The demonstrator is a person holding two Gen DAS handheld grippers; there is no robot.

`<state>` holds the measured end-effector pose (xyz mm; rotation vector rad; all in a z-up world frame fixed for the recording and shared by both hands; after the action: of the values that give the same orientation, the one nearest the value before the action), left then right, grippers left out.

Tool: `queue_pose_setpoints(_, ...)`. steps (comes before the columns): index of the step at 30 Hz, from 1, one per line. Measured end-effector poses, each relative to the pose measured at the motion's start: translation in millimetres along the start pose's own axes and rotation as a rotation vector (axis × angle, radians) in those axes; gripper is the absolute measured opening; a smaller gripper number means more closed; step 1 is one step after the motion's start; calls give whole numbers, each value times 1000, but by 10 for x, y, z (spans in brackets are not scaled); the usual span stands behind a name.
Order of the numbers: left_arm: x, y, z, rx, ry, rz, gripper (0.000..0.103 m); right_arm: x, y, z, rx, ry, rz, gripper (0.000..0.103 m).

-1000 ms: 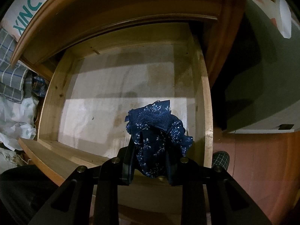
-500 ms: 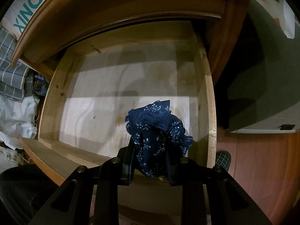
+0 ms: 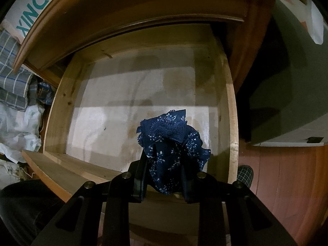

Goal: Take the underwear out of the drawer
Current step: 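Lower the floral sock into the white box and open the left gripper, then withdraw the empty left gripper from the box back over the drawer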

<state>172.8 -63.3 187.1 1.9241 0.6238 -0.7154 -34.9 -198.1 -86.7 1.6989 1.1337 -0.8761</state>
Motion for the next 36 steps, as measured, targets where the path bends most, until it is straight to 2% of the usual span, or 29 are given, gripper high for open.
queue_pose_setpoints(4,-193,27,-83,-19,3,34,59,0,-1,-8,-4,0,0,24)
queue_pose_setpoints(8,-361,-1,-160,-24,0,60,60,1,-1,-12,-6,-4,1,24)
queue_pose_setpoints(15,-626,-222,-296,-53,2,89,60,26,-14,-11,-9,-12,-2,24)
queue_pose_setpoints(19,-709,-526,-379,-74,-5,72,60,48,-14,-7,-16,-18,-6,24)
queue_pose_setpoints(23,-631,-982,-426,-108,3,24,60,57,-16,-7,-24,-28,-7,24)
queue_pose_setpoints(29,-233,-1711,-410,-168,20,-114,60,59,-26,-37,-53,-49,0,24)
queue_pose_setpoints(31,-139,-1913,-357,-164,55,-126,60,59,-35,-39,-60,-57,1,24)
queue_pose_setpoints(36,70,-2227,-205,-149,62,-134,60,53,-59,-83,-85,-73,8,24)
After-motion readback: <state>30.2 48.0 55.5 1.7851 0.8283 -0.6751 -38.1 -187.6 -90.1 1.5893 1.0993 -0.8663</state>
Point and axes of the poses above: each gripper's, at about its wrist camera, not at the fingertips, and x roughly the way its jaws point, z to its right, y to its top, the point moved 3 cm from there along x, roughly the way its jaws point, and after that the axes turned 10 degrees about y, right-handed, at the moved point
